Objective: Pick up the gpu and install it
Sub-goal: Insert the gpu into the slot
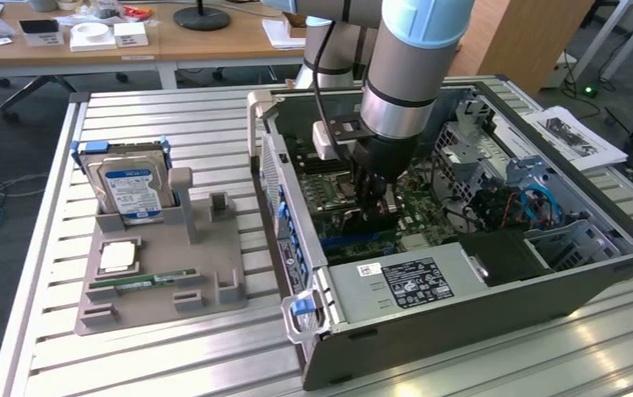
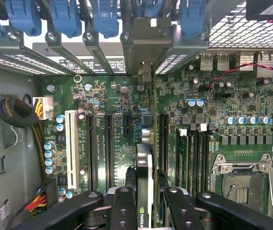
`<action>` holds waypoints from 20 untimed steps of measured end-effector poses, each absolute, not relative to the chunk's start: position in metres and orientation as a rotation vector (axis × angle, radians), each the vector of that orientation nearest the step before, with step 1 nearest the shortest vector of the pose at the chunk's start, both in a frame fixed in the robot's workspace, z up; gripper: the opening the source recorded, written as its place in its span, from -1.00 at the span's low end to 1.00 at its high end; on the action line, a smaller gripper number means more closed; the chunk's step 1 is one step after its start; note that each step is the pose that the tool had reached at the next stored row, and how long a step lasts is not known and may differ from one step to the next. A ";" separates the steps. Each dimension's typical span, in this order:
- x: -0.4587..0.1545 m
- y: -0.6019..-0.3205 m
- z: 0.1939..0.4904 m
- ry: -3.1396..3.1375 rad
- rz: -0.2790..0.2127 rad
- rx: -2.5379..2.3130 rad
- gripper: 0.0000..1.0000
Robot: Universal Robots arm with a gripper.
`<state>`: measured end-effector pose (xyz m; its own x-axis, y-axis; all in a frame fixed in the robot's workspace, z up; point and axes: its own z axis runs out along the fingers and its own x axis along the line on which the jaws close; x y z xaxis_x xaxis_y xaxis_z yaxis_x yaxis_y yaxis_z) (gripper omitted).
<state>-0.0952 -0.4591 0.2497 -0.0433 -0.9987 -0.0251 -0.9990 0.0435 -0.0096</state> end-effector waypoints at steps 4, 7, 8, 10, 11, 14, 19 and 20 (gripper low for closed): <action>-0.095 -0.459 0.249 2.251 0.016 -2.156 -0.47; -0.095 -0.459 0.249 2.251 0.016 -2.156 -0.47; -0.095 -0.459 0.249 2.251 0.016 -2.156 -0.47; -0.095 -0.459 0.249 2.251 0.016 -2.155 -0.47; -0.095 -0.459 0.249 2.251 0.016 -2.155 -0.47; -0.095 -0.459 0.249 2.253 0.016 -2.154 -0.47; -0.095 -0.459 0.249 2.258 0.013 -2.150 -0.47; -0.095 -0.459 0.249 2.260 0.010 -2.150 -0.47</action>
